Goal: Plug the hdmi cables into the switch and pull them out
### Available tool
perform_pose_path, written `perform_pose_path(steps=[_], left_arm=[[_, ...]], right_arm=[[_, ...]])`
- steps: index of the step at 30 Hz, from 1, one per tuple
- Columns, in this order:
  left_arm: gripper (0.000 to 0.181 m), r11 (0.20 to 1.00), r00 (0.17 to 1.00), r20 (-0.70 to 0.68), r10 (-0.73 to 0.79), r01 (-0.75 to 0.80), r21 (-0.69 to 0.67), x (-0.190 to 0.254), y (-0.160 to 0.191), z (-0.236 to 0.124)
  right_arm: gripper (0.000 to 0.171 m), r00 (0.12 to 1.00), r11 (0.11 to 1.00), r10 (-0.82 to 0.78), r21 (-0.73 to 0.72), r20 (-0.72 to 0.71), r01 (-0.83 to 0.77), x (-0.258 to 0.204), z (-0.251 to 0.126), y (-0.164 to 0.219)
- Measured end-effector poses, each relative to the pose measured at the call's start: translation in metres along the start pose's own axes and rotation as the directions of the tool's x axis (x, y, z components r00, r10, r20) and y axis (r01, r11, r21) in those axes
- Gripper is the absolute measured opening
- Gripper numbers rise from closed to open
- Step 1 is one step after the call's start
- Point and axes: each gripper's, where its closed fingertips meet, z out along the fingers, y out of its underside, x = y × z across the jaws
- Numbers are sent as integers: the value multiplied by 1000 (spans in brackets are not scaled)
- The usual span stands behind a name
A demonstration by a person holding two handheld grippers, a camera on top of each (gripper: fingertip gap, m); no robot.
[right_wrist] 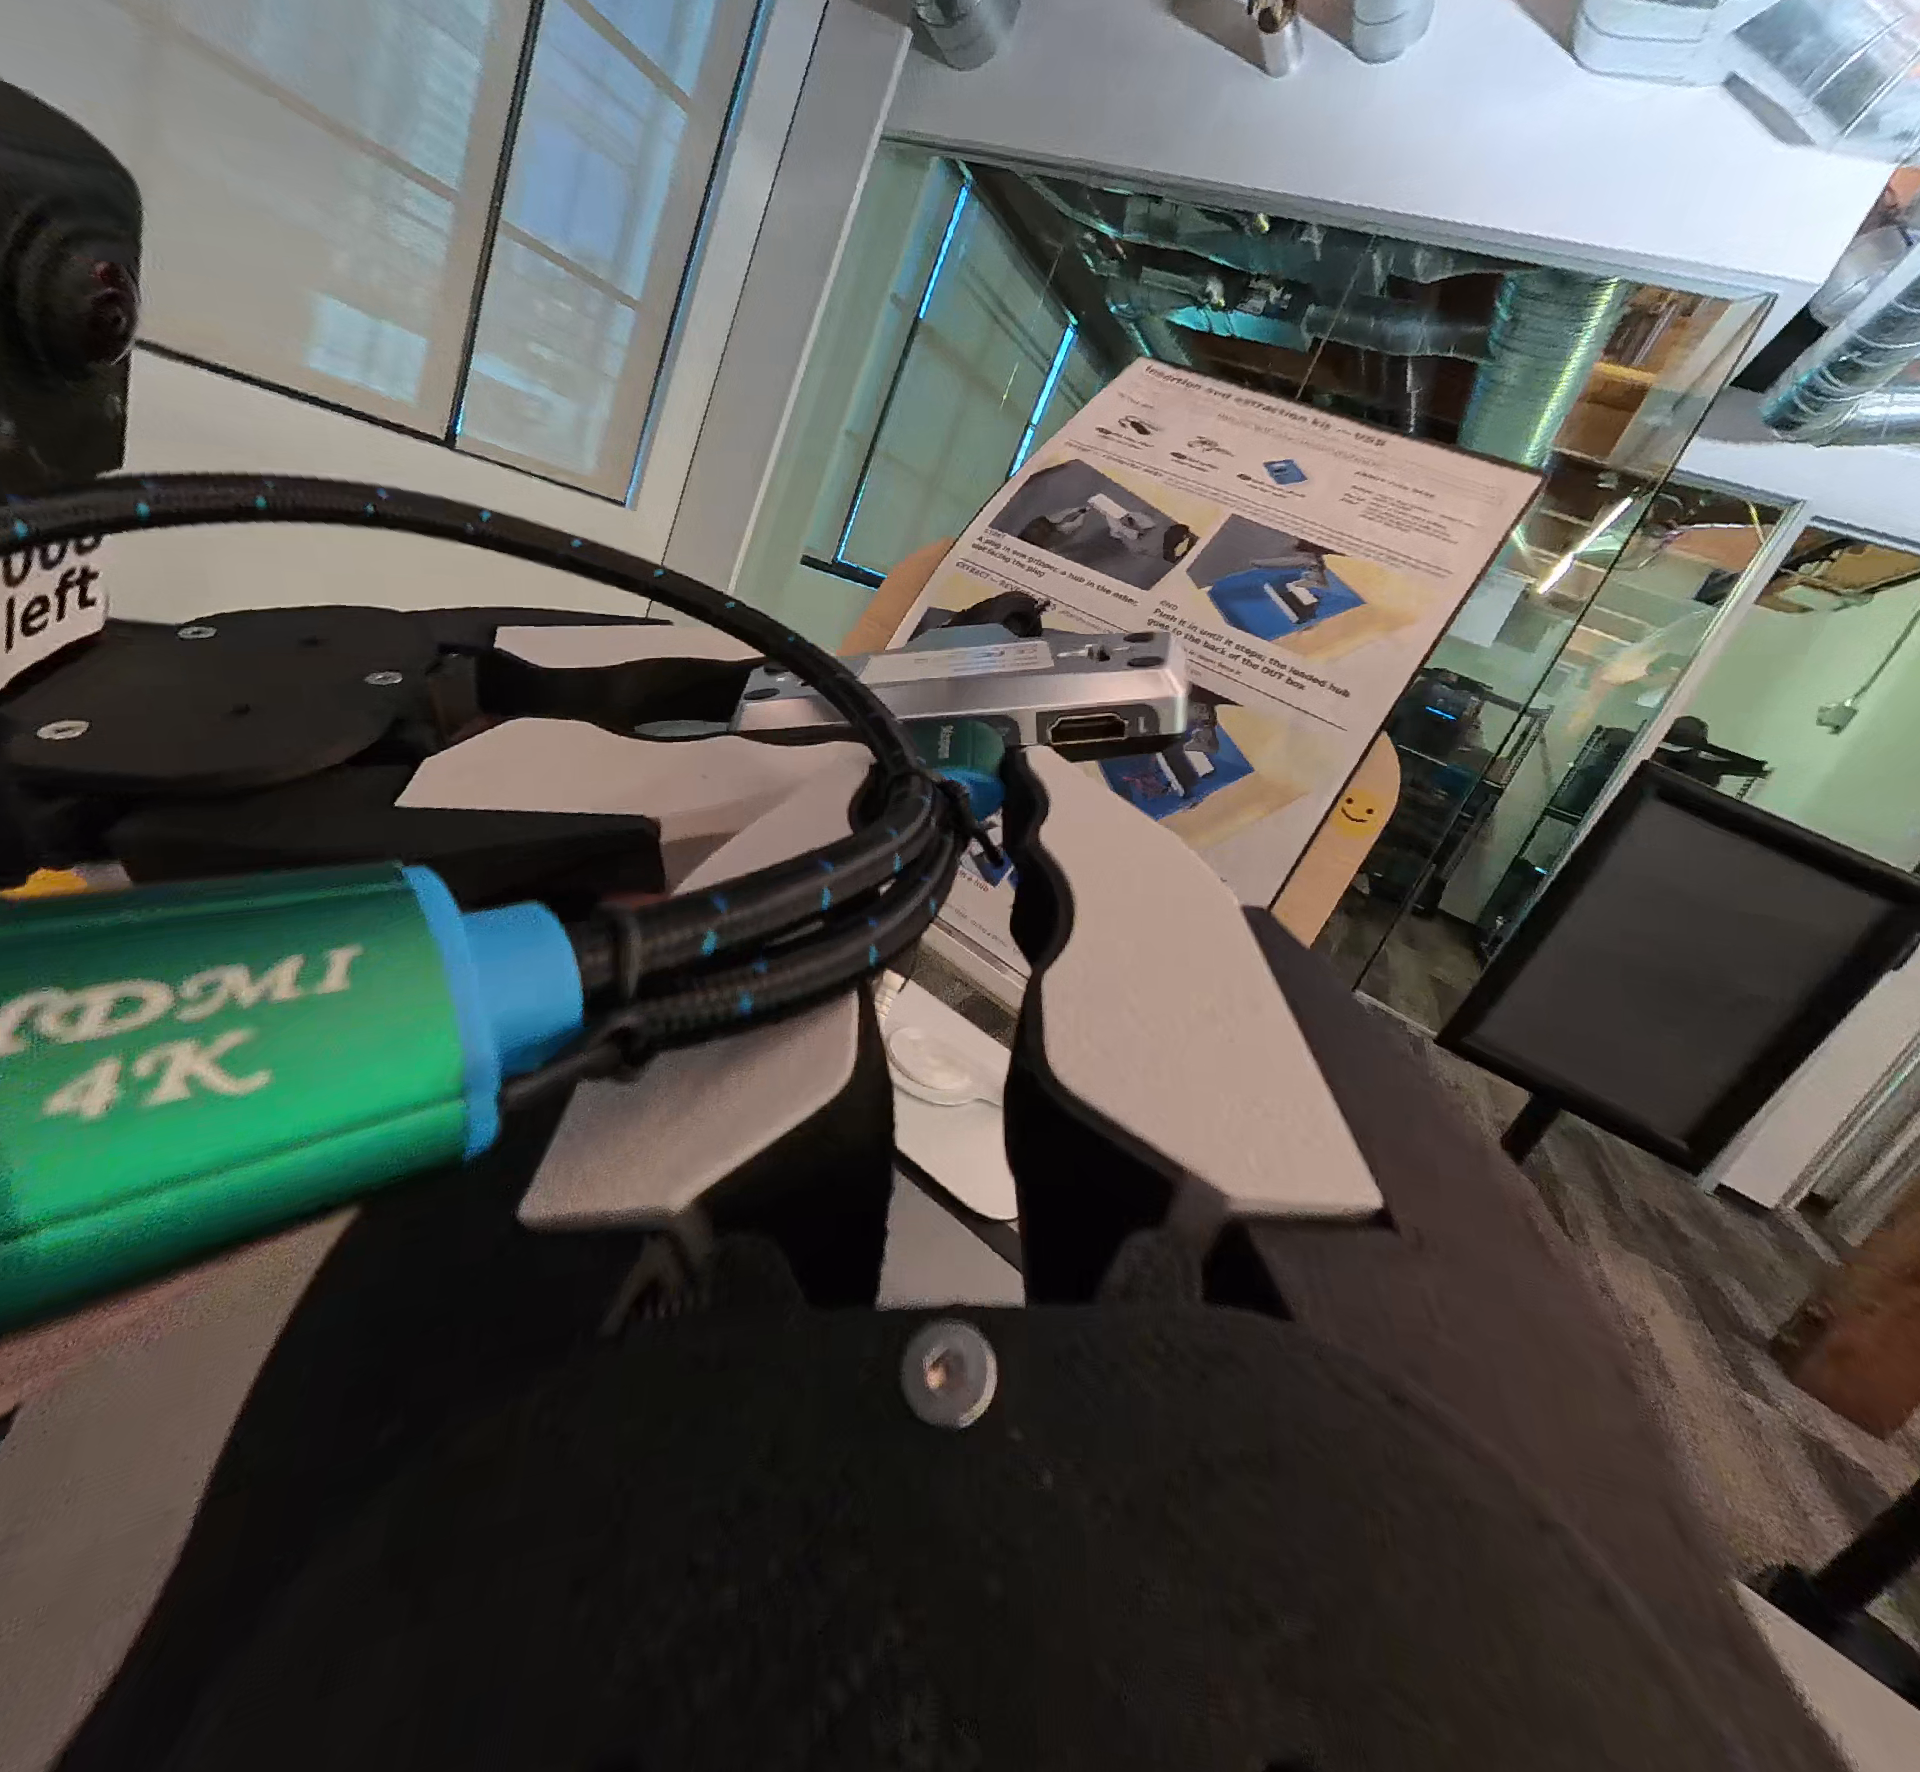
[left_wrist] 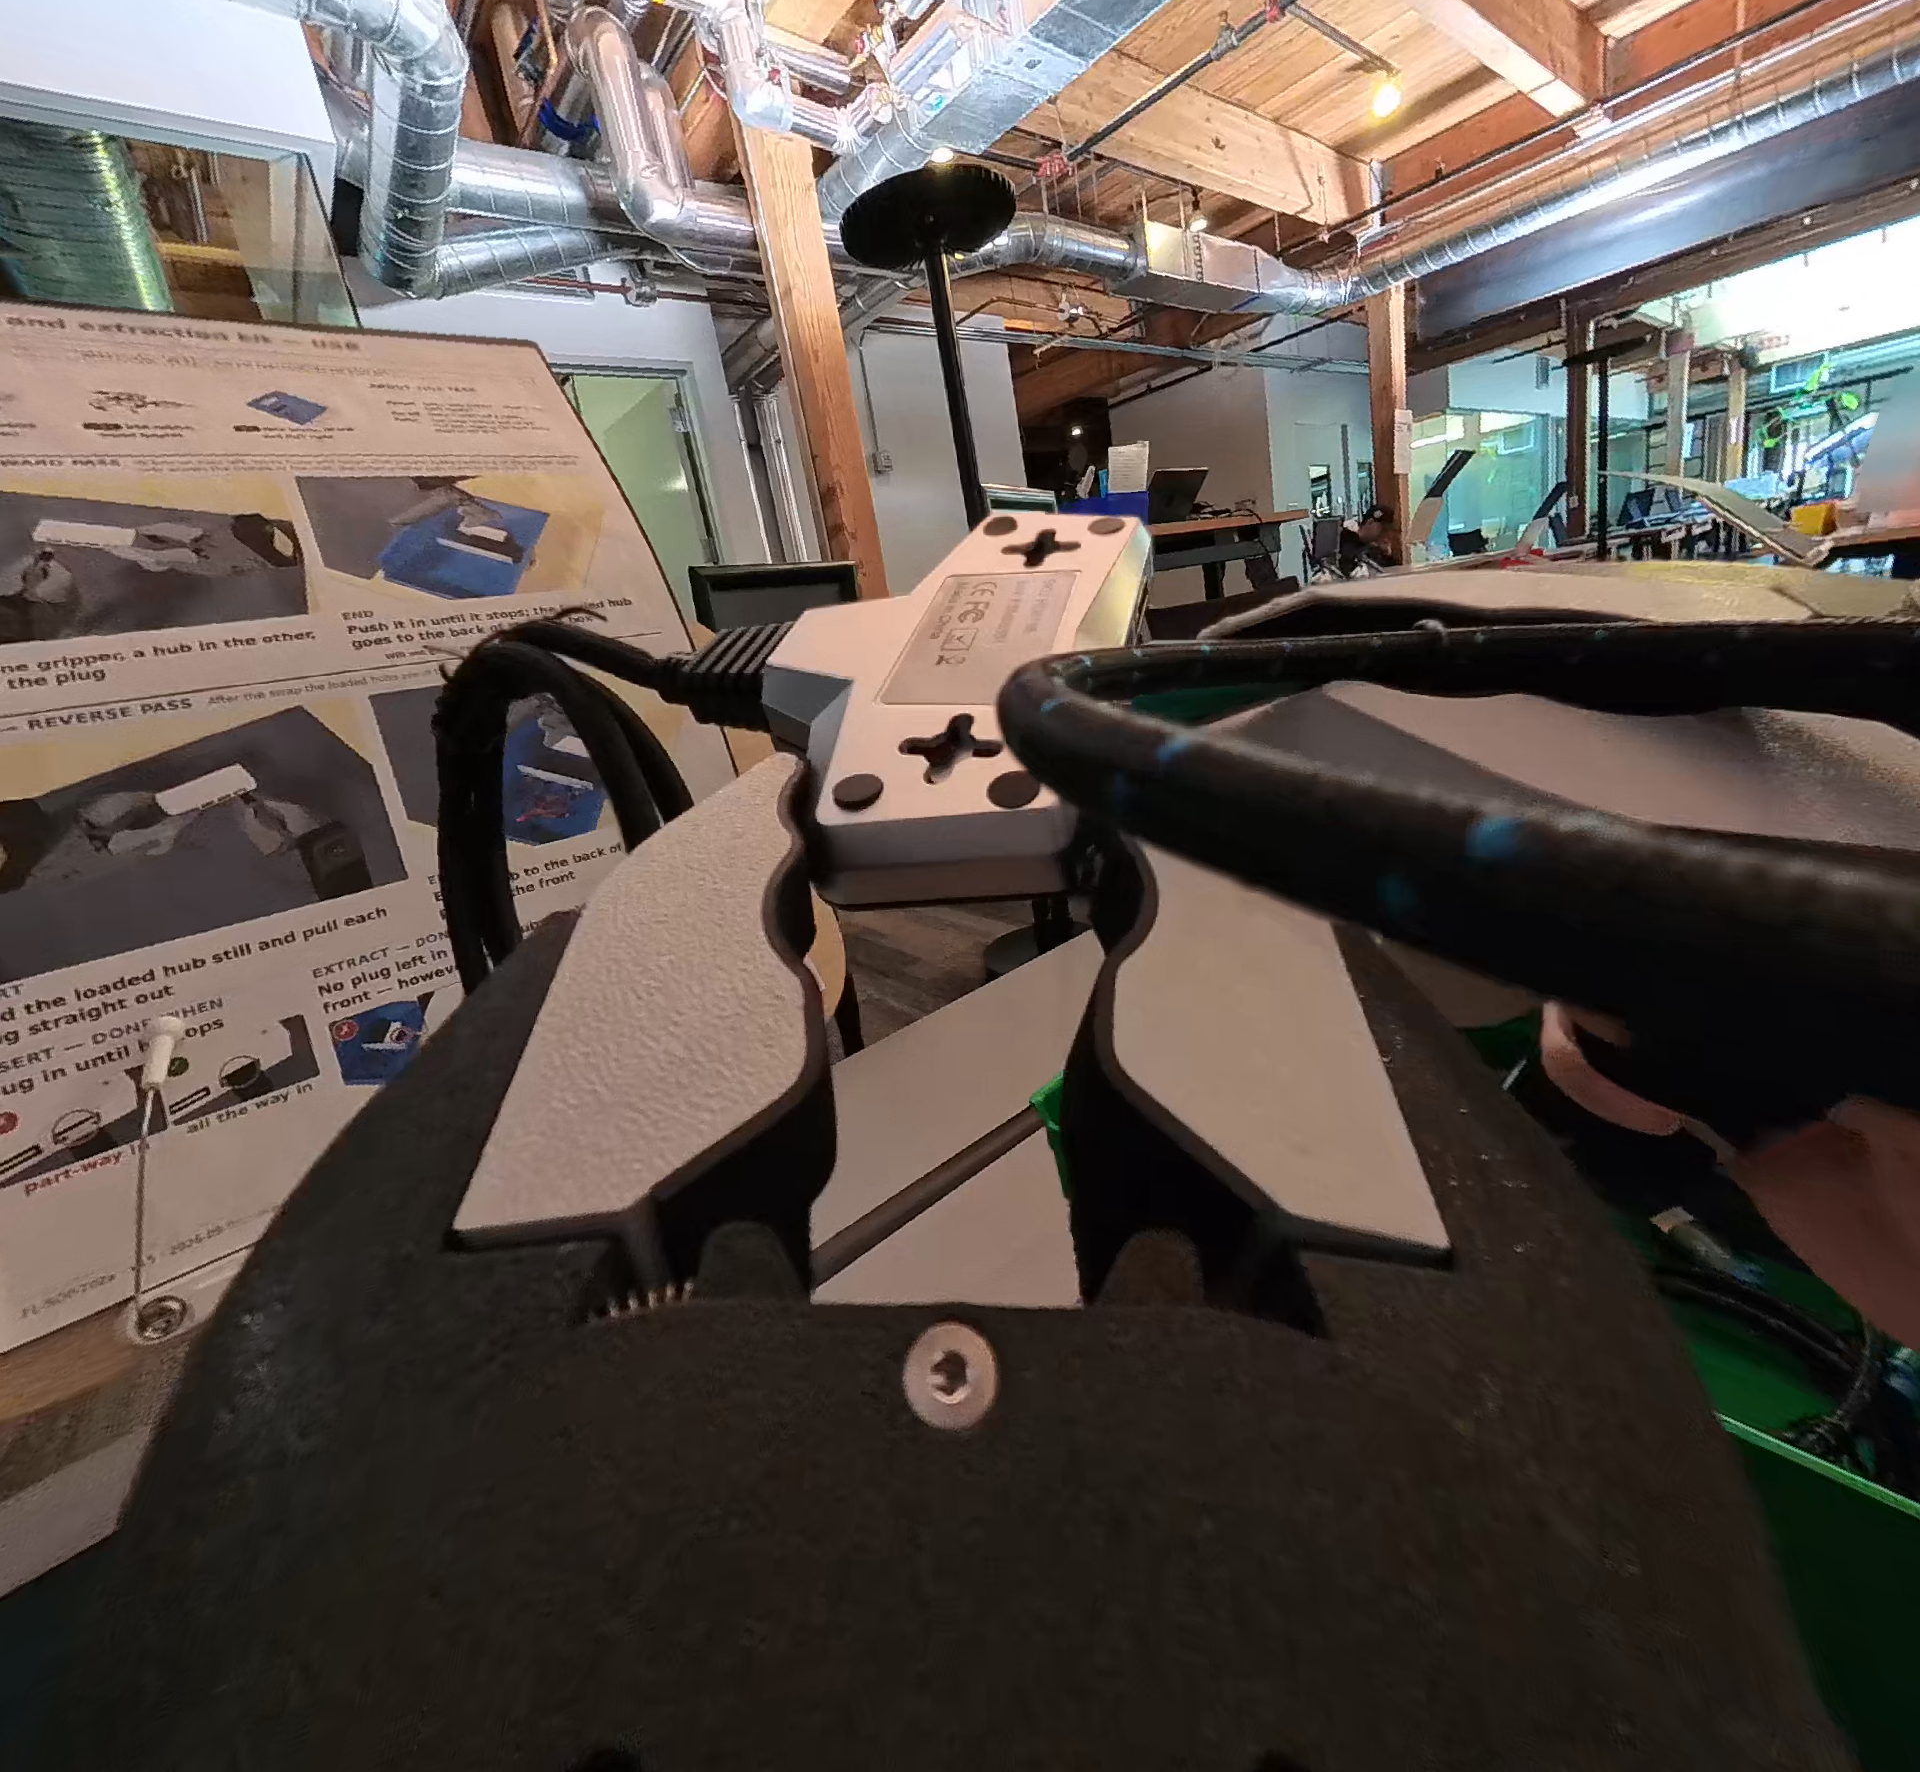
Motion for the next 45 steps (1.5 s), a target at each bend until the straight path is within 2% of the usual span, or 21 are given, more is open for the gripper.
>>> perform_pose_path(steps=[2, 4, 5, 6, 8, 10, 12, 14, 15, 17, 19, 21, 23, 27, 30, 37, 39, 41, 43, 45], left_arm=[[52, 1000, 999, 38, -1, 2, -12, -4, 0, 1], [51, 997, 963, 265, -51, 63, -38, -56, 11, -10], [52, 986, 947, 278, -160, 165, 5, -79, 15, -19], [51, 968, 940, 228, -253, 246, 56, -93, 14, -27], [51, 966, 938, 230, -259, 248, 79, -113, 9, -43], [51, 968, 947, 203, -249, 237, 83, -109, 4, -45], [52, 985, 964, 198, -175, 169, 47, -101, 2, -41], [52, 992, 979, 160, -123, 125, -5, -91, -1, -37], [52, 991, 984, 127, -128, 131, -14, -84, -5, -35], [52, 987, 985, 50, -162, 163, -12, -70, -15, -33], [52, 984, 984, -6, -176, 176, -18, -57, -23, -30], [52, 985, 984, -45, -171, 170, -24, -46, -26, -27], [52, 985, 983, -69, -169, 167, -33, -37, -26, -23], [52, 991, 989, -79, -126, 122, -57, -26, -24, -18], [52, 993, 994, -61, -88, 83, -82, -24, -21, -17], [52, 993, 993, -64, -96, 90, -79, -25, -24, -21], [52, 992, 990, -88, -106, 98, -83, -22, -25, -21], [52, 992, 985, -139, -106, 95, -86, -14, -26, -21], [52, 992, 969, -232, -84, 60, -109, 2, -23, -20], [52, 988, 942, -332, -51, 0, -154, 22, -15, -20]], right_arm=[[20, 1000, 1000, 1, 2, -29, -1, 1, 0, 0], [21, 989, 993, -94, 53, -114, 101, 5, -12, -17], [20, 978, 988, -141, 45, -153, 149, 8, -18, -26], [20, 977, 987, -137, 56, -163, 148, 11, -24, -32], [20, 992, 995, -52, 78, -115, 61, 15, -27, -34], [20, 998, 999, 7, 51, -57, -4, 22, -22, -28], [20, 999, 997, 41, -66, -27, -43, 37, -18, -11], [21, 994, 957, 93, -282, 50, -76, 52, -24, 22], [21, 991, 916, 113, -393, 65, -79, 62, -33, 40], [21, 978, 764, 161, -645, 135, -37, 71, -70, 80], [21, 979, 588, 131, -807, 154, 48, 83, -112, 115], [21, 987, 418, 72, -903, 141, 99, 99, -145, 143], [21, 988, 336, 96, -938, 122, 83, 105, -159, 163], [23, 990, 263, 83, -961, 114, 88, 116, -169, 190], [22, 991, 145, 74, -984, 116, 104, 117, -185, 206], [34, 987, -68, 124, -991, 106, 115, 107, -223, 217], [34, 989, -60, 120, -994, 83, 91, 110, -229, 208], [33, 993, 42, 101, -997, 66, 62, 116, -221, 193], [33, 996, 237, 59, -970, 61, 45, 125, -199, 167], [34, 997, 486, 8, -872, 71, 58, 130, -167, 130]])
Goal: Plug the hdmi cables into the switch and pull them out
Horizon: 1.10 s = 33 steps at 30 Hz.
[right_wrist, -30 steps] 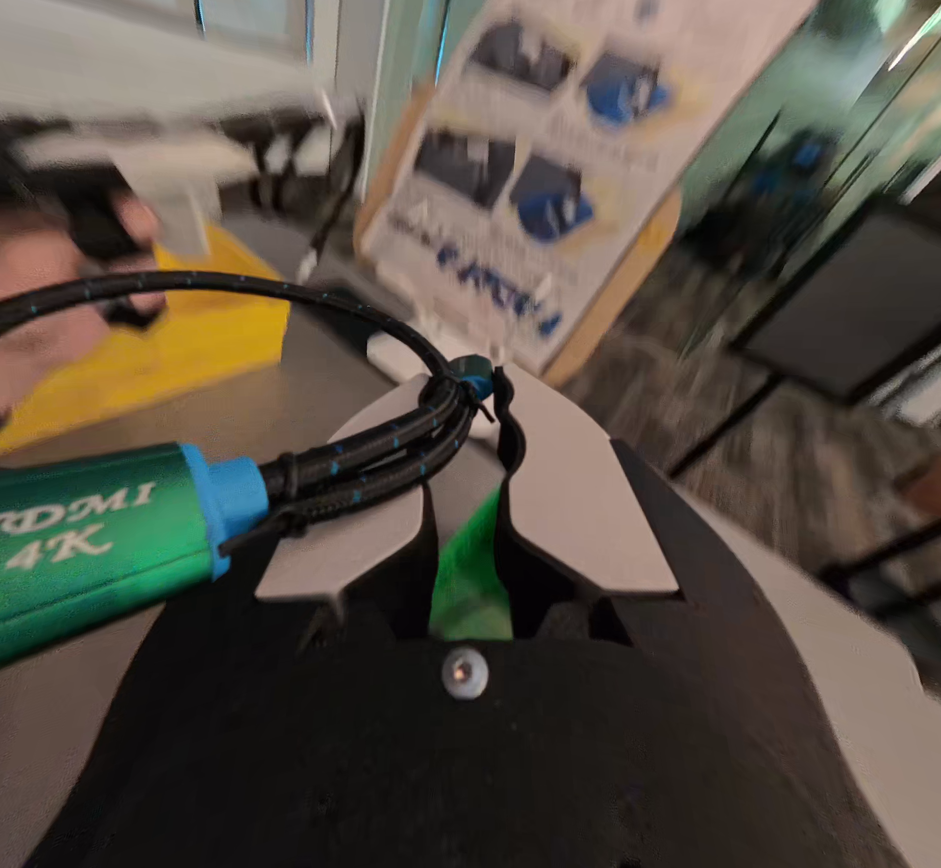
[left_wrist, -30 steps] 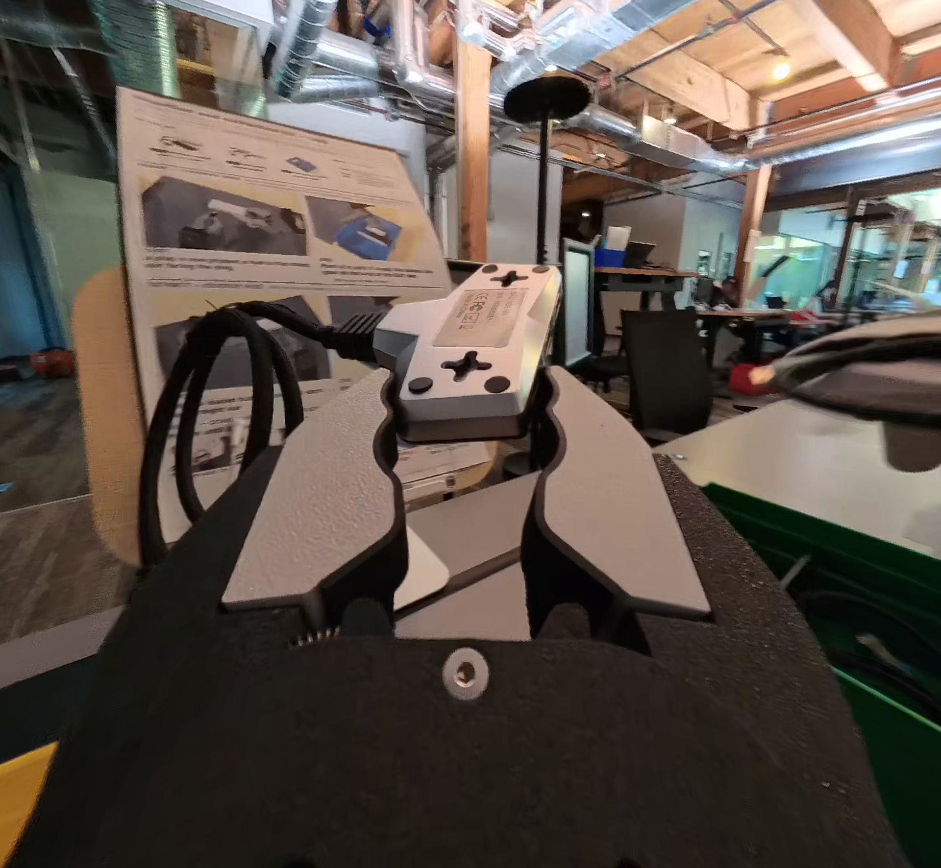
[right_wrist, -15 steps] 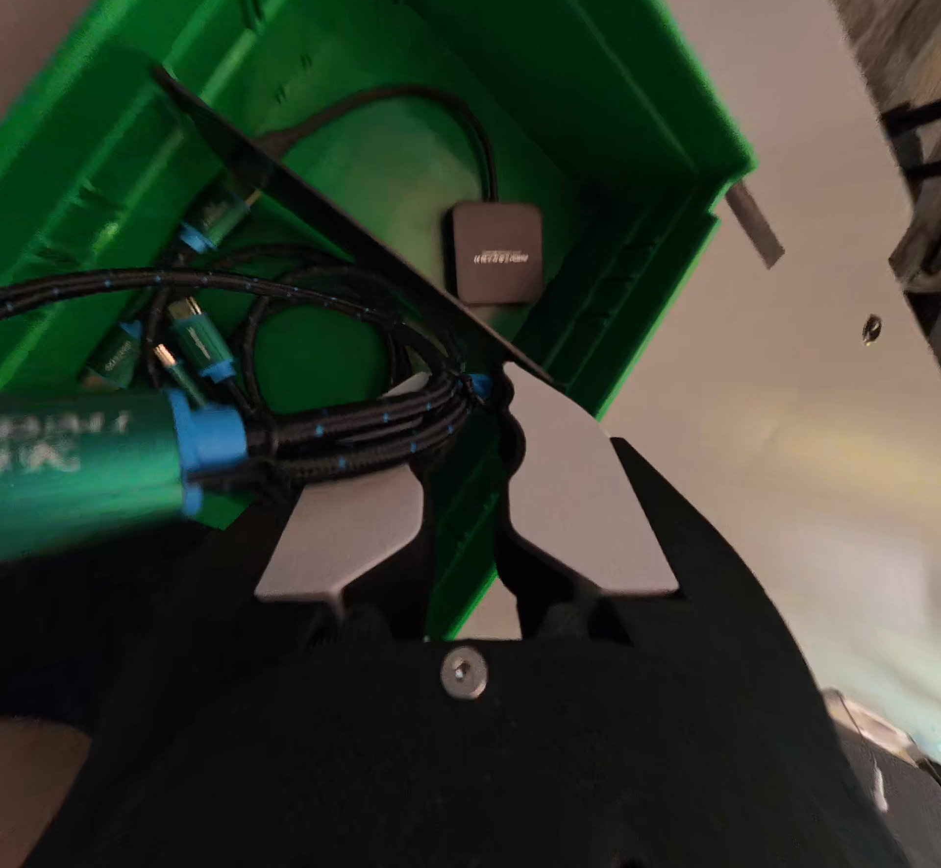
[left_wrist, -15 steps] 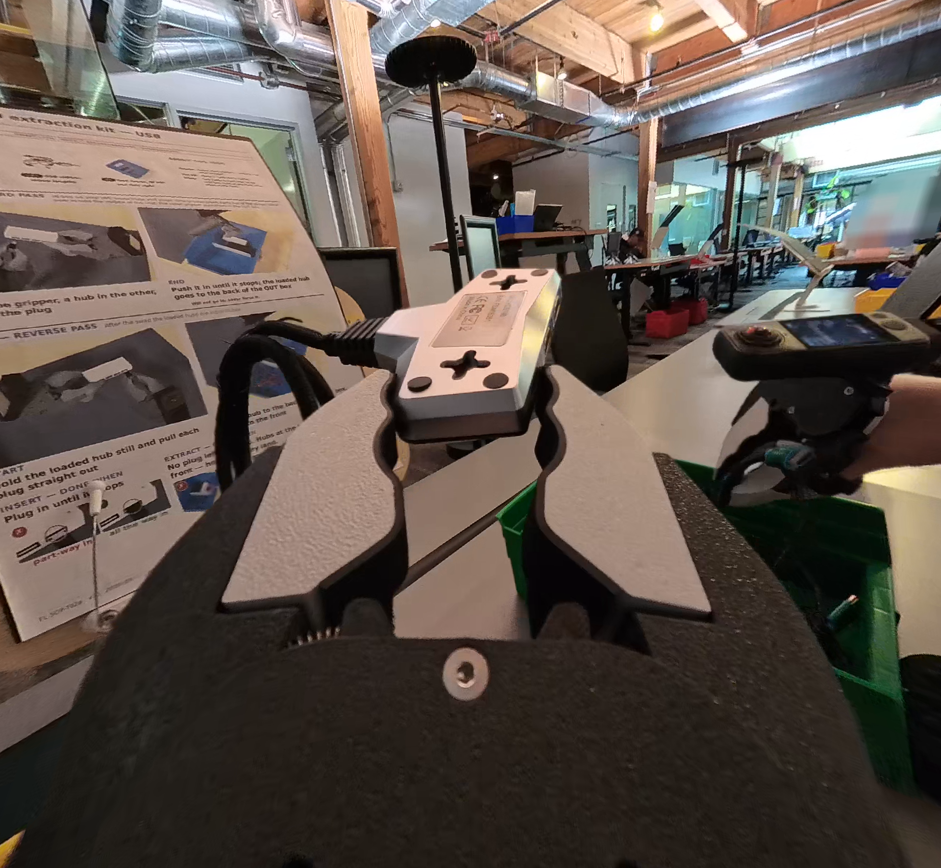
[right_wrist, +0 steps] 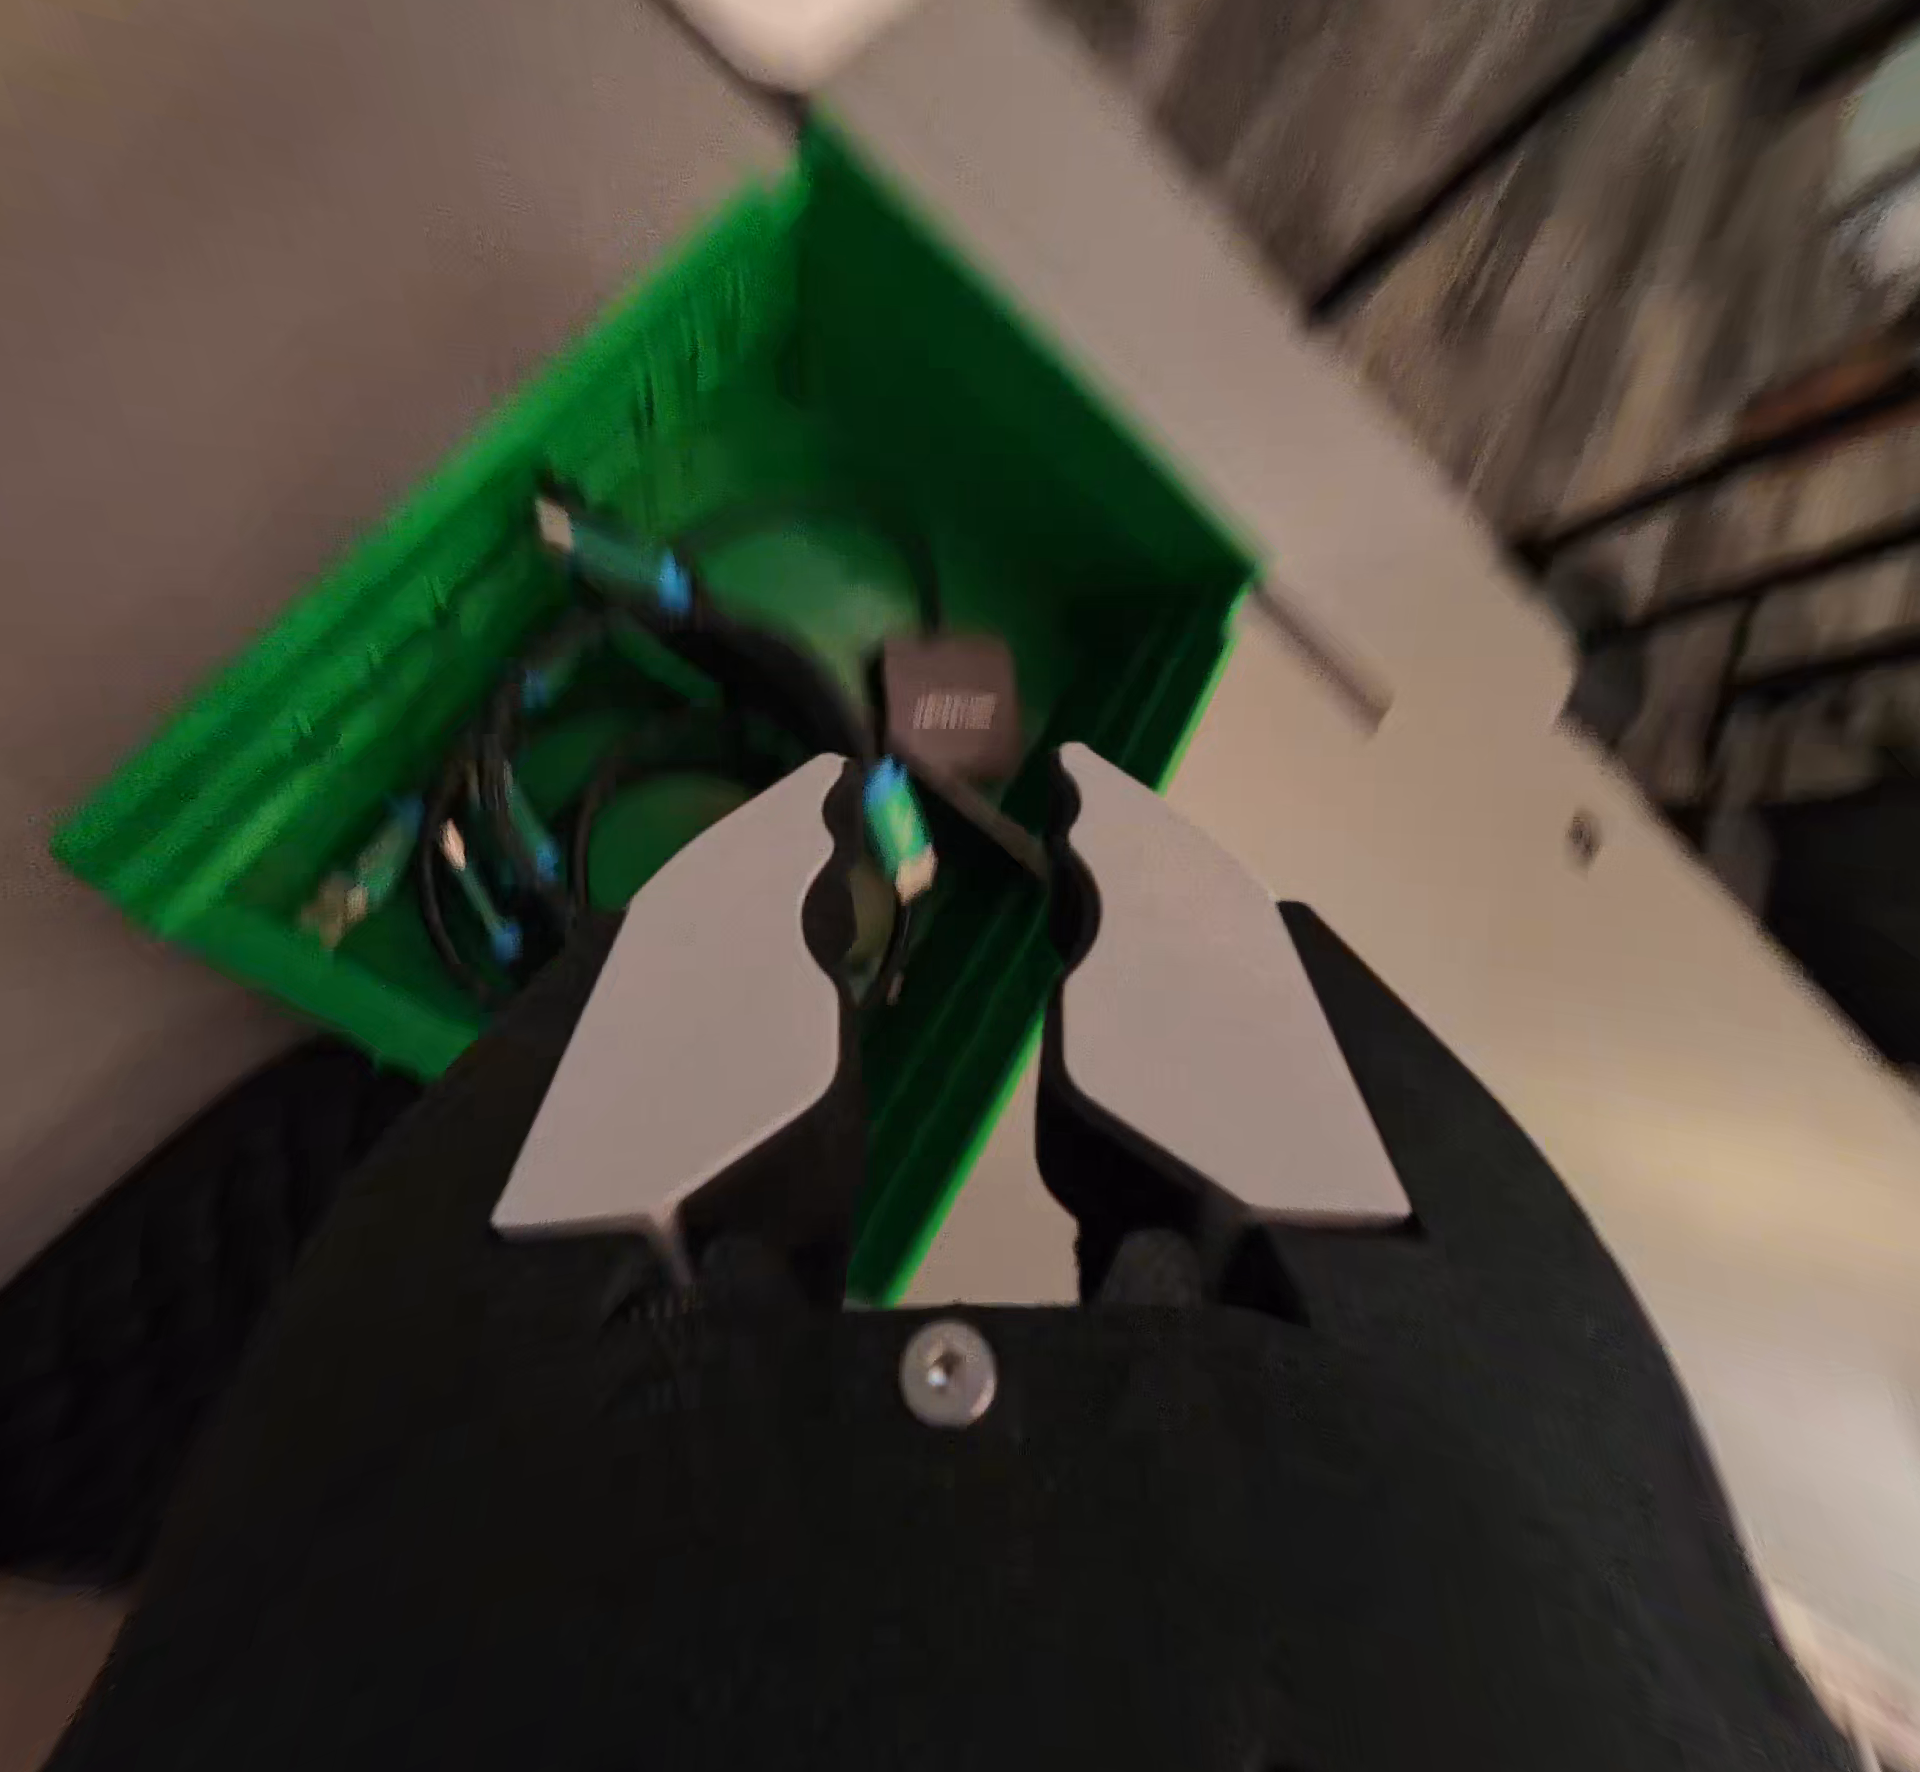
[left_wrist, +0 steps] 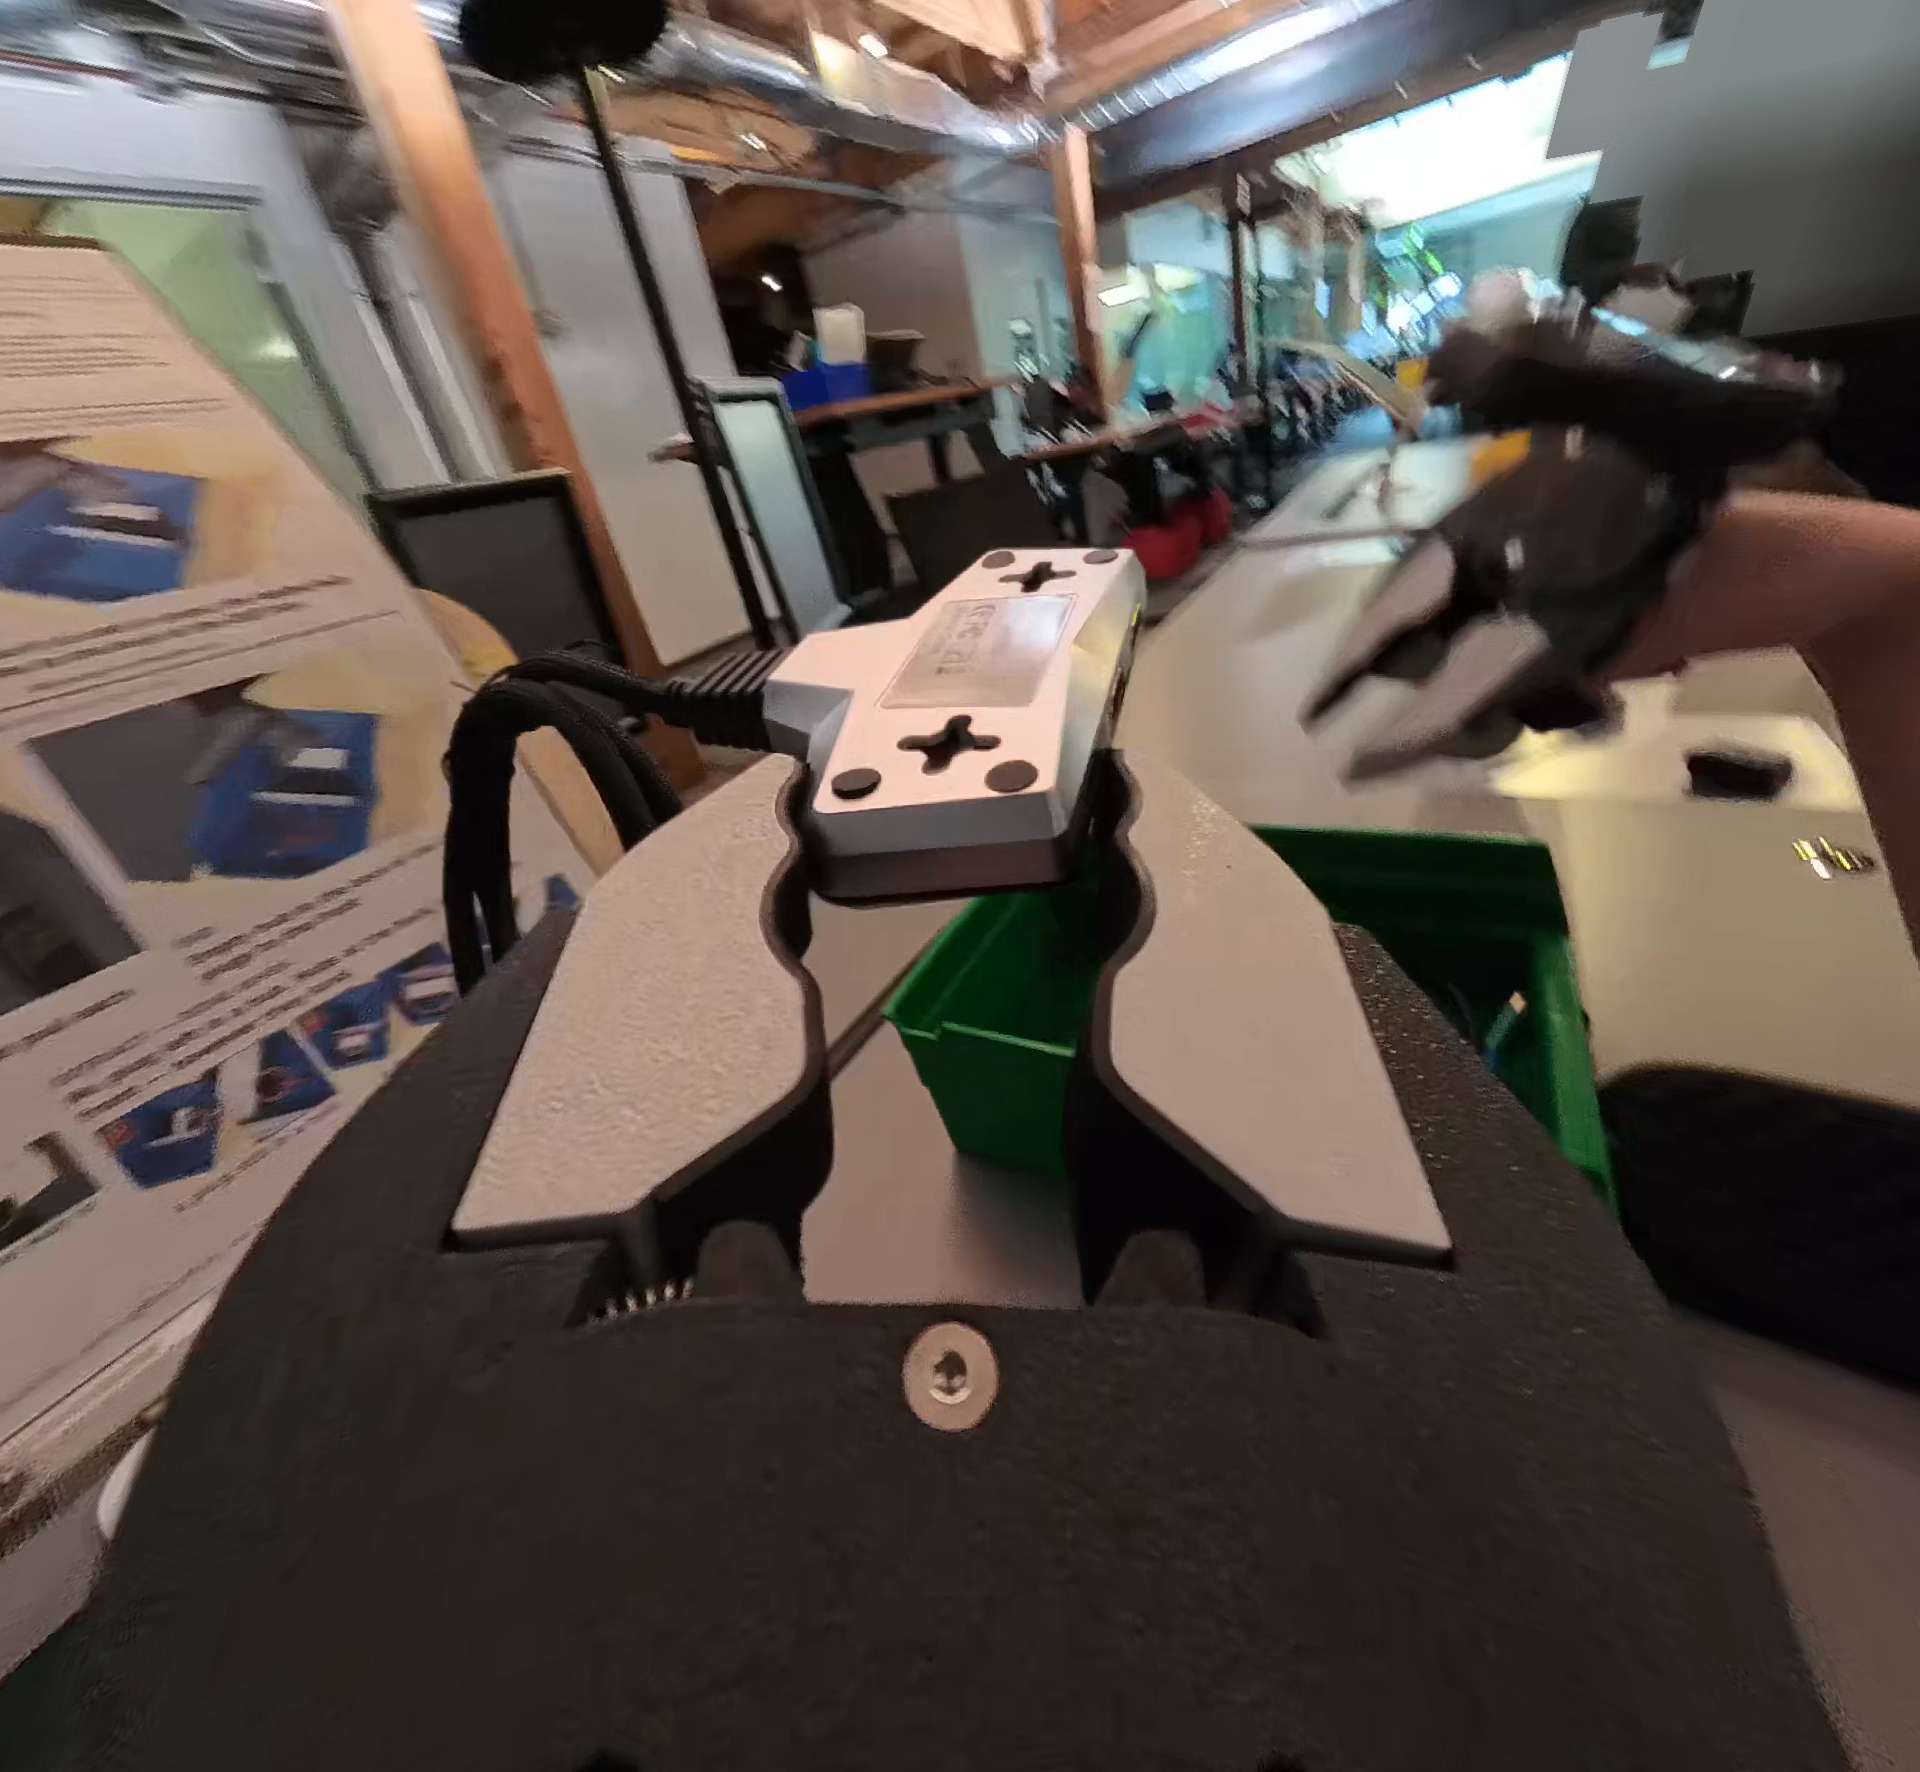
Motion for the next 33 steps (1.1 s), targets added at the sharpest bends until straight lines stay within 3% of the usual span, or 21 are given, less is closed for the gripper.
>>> perform_pose_path(steps=[2, 5, 8, 10, 13, 21, 30, 33], left_arm=[[52, 997, 997, -64, 43, -48, -68, 15, 10, 8], [52, 990, 985, -153, 76, -93, -109, 36, 19, 17], [52, 991, 963, -257, 81, -105, -82, 55, 17, 17], [52, 990, 949, -298, 99, -125, -69, 64, 16, 15], [52, 982, 937, -314, 155, -182, -56, 70, 15, 12], [52, 954, 934, -250, 257, -287, -91, 66, 23, 16], [53, 948, 928, -264, 264, -299, -105, 67, 25, 15], [53, 956, 932, -275, 234, -273, -111, 65, 28, 14]], right_arm=[[43, 998, 957, -47, 284, -41, 56, -1, -26, -50], [53, 978, 762, -205, 635, 44, 131, -44, -73, -107], [55, 919, 573, -389, 797, 61, 189, -87, -100, -126], [58, 907, 565, -417, 799, 63, 205, -94, -96, -129], [58, 883, 588, -433, 800, 182, 124, -106, -85, -132], [54, 867, 682, -376, 731, 327, 20, -115, -51, -141], [53, 840, 736, -367, 677, 401, -1, -126, -35, -142], [52, 845, 730, -391, 682, 365, 44, -126, -32, -143]])
